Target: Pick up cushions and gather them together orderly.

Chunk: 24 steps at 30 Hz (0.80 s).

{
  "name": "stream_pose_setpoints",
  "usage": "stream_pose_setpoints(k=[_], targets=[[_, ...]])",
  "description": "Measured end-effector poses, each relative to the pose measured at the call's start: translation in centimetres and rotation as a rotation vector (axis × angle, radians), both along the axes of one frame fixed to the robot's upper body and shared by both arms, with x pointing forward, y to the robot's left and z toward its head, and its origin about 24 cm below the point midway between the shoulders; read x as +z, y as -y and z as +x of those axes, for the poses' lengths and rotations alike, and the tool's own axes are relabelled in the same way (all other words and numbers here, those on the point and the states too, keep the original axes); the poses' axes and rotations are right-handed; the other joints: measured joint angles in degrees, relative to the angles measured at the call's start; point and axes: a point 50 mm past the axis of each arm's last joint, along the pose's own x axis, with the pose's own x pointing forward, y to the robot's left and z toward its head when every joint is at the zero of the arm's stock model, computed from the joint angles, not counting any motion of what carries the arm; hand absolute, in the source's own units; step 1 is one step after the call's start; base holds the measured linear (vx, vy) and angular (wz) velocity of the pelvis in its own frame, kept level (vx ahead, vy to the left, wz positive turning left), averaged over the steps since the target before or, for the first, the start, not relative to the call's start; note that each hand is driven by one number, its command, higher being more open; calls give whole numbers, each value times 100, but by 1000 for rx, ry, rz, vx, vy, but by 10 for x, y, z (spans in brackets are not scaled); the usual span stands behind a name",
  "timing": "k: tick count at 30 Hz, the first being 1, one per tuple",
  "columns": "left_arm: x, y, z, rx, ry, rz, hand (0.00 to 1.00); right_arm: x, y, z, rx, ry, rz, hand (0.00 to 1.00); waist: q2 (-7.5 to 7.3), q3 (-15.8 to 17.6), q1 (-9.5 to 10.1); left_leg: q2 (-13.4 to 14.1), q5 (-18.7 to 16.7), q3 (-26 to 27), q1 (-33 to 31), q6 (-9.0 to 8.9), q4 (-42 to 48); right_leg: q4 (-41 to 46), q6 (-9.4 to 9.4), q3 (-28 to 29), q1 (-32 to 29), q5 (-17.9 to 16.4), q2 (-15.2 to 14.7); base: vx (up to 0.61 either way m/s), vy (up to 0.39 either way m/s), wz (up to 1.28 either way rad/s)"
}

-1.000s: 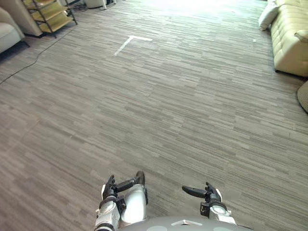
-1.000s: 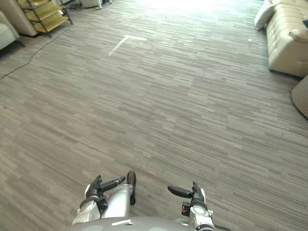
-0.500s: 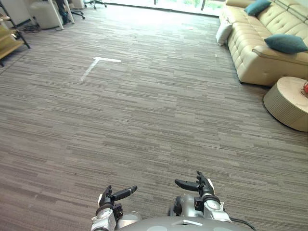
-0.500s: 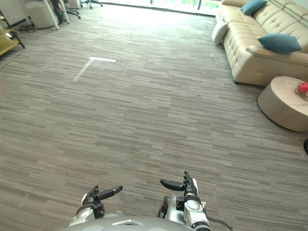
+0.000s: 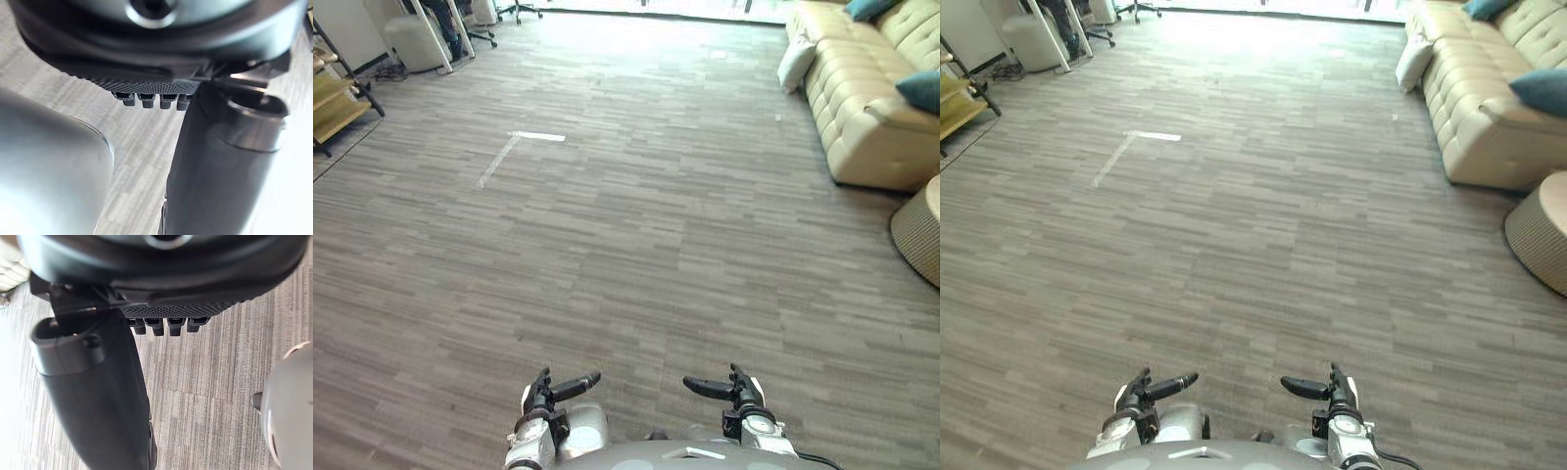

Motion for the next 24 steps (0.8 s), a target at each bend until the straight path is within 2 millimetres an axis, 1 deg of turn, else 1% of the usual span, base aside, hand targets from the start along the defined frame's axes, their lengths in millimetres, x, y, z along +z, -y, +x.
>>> stream_pose_setpoints(k=[1,2,3,4,5,6,7,8,9,10,11,12,13,14,15,16,17,18,19,20,21,22,23,24], targets=[[0,0,1,6,5,-2,100,0,-1,0,0,-3,2,100,1,3,27,-5,65,-26,-111,4,-429,-66,30,80,62,-21,-27,408,146,-53],[1,-1,2,24,13,-6,100,-1,-1,-2,-1,-11,3,100,-16,13,74,-38,335,-106,-224,-84,-1394,-88,134,244,155,-148,-114,600,276,-64],[1,0,2,44,17,-17,100,-1,-1,-2,5,-17,-2,100,-1,15,91,-54,576,-242,-304,-132,-2095,-42,254,393,270,-352,-196,547,281,-63],[1,0,2,52,17,-21,100,-2,-1,-3,7,-20,-3,100,4,13,108,-35,676,-259,-309,-137,-2293,6,328,465,344,-470,-234,492,271,-49],[1,0,2,59,18,-25,100,-2,-1,-4,8,-26,-4,100,3,10,139,-14,761,-257,-300,-132,-2418,43,398,561,455,-587,-277,597,328,-68],[1,-4,1,85,25,-28,100,-5,-4,-9,0,-47,7,100,-102,-69,222,-28,1262,-194,-302,-81,-2124,19,602,788,719,-893,-496,611,336,-63],[2,-5,1,87,25,-26,100,-5,-6,-10,-3,-51,12,100,-106,-122,237,-69,1312,-142,-311,-55,-2042,26,616,840,755,-917,-550,748,407,-83],[2,-9,-1,94,27,-17,100,-7,-8,-16,-9,-67,22,100,-283,-238,276,-166,1425,19,-323,52,-1745,175,700,1015,759,-978,-777,500,272,-54],[2,-11,-2,96,23,-13,100,-7,-12,-16,-8,-68,30,100,-346,-286,285,-250,1448,53,-312,88,-1614,439,706,1113,675,-981,-882,624,355,-66],[2,-16,-4,96,13,-1,100,-9,-17,-22,-11,-79,49,100,-505,-388,283,-407,1268,191,-245,228,-1401,1350,763,1286,307,-948,-1104,618,367,-38],[1,-20,-3,84,-2,7,100,-9,-17,-22,-8,-73,52,100,-626,-396,243,-635,900,311,33,406,-1309,3074,1156,1493,-367,-423,-1320,601,359,-20],[1,-20,-3,83,-9,6,100,-8,-17,-20,-7,-70,51,100,-622,-381,212,-687,810,307,152,462,-1305,3609,1221,1554,-582,-120,-1346,574,330,8],[-1,-19,-4,85,-28,4,100,-7,-15,-17,-5,-57,46,100,-589,-334,168,-783,643,303,439,517,-1334,4498,1310,1526,-933,19,-1418,551,291,12],[-3,-17,-7,82,-45,1,100,-5,-11,-15,-4,-38,35,100,-500,-281,152,-839,466,306,941,564,-1480,5179,1254,1326,-1282,-19,-1487,625,298,8],[-4,-15,-9,71,-56,5,100,-4,-9,-13,-4,-27,29,100,-427,-254,147,-848,390,306,1260,610,-1643,5382,1171,1151,-1517,-69,-1486,570,227,2],[-5,-12,-11,61,-62,2,100,-2,-8,-10,-4,-3,23,100,-364,-255,136,-848,283,286,1647,655,-1930,5395,1031,824,-1935,-155,-1461,433,141,2],[-5,-11,-11,62,-65,0,100,0,-7,-5,3,22,13,100,-354,-234,121,-849,246,280,1955,666,-2163,5203,871,523,-2247,-251,-1431,406,92,2],[-5,-11,-12,61,-67,0,100,1,-7,-4,7,31,9,100,-353,-217,115,-848,260,276,2065,643,-2273,5022,805,379,-2327,-294,-1406,413,38,2],[-6,-11,-14,60,-74,0,100,2,-7,-3,9,44,8,100,-360,-216,82,-843,241,272,2355,634,-2488,4518,729,65,-2497,-338,-1338,422,15,6],[-6,-11,-14,44,-80,3,100,3,-7,0,9,58,7,100,-363,-214,26,-843,160,242,2668,599,-2741,3637,700,-289,-2701,-320,-1198,461,-30,12],[-6,-10,-14,31,-82,4,100,4,-8,3,10,64,10,100,-357,-213,-35,-843,89,184,2829,545,-2877,2757,705,-367,-2815,-195,-1004,505,-79,16],[-7,-10,-14,29,-83,4,100,4,-8,5,11,66,11,100,-355,-213,-72,-844,53,147,2888,515,-2937,2293,703,-356,-2850,-78,-914,657,-141,38],[-8,-8,-16,19,-94,2,100,5,-4,8,1,60,9,100,-294,-183,-188,-842,-23,-28,3137,479,-3114,1575,478,-214,-2768,743,-696,596,-157,55],[-10,-1,-18,12,-109,-18,100,4,3,6,-23,46,1,100,-179,-194,-207,-738,-30,-254,3317,491,-3193,1615,-43,-238,-2655,801,-578,641,-179,54]])
